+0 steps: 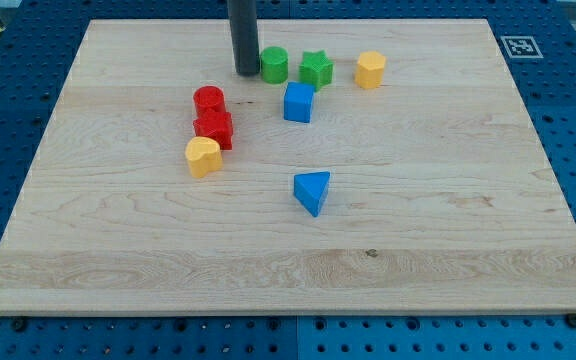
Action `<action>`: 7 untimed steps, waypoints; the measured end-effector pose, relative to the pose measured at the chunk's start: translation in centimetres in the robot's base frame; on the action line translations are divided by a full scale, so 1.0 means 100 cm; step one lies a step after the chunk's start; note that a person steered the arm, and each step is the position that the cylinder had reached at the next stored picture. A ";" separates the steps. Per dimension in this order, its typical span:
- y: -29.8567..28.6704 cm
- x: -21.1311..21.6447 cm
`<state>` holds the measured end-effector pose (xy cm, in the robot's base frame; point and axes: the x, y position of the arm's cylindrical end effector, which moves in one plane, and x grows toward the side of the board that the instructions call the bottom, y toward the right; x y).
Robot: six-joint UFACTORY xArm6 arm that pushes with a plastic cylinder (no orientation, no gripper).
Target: Move the yellow hexagon to the right of red star
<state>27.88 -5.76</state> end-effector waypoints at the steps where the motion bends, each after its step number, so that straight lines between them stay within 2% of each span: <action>1: 0.054 -0.033; 2: 0.174 -0.026; 3: 0.212 -0.003; 6: 0.168 0.000; 7: 0.169 0.026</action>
<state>30.51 11.09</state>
